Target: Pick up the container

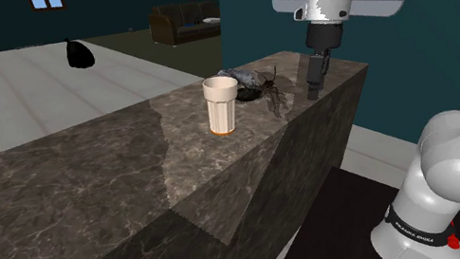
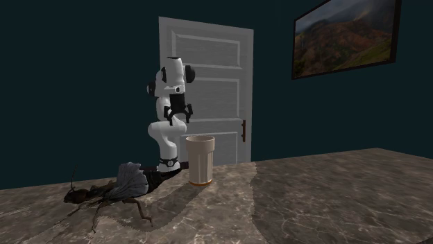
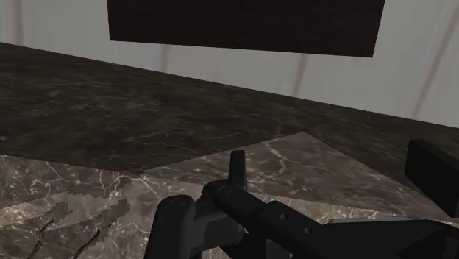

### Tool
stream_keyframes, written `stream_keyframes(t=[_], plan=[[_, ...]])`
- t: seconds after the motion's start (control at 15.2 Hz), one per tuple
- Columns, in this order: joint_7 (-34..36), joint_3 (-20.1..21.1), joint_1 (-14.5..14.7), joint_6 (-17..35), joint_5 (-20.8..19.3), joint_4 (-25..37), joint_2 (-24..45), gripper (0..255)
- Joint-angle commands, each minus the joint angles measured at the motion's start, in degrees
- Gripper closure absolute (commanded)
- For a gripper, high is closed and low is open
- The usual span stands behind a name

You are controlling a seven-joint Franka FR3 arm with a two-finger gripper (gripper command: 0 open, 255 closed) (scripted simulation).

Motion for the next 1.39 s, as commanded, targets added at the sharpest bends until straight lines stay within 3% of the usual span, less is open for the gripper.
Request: stream_keyframes(t=[0.0,0.66,1.32], plan=[[0.00,0.00,0.00,0.00,0.00,0.00,0.00,0],[-3.09,-2.12,0.17,7.23,0.16,16.42,23.97,0],[-5.91,-3.66,-0.08,6.40,2.02,40.35,47.50,0]])
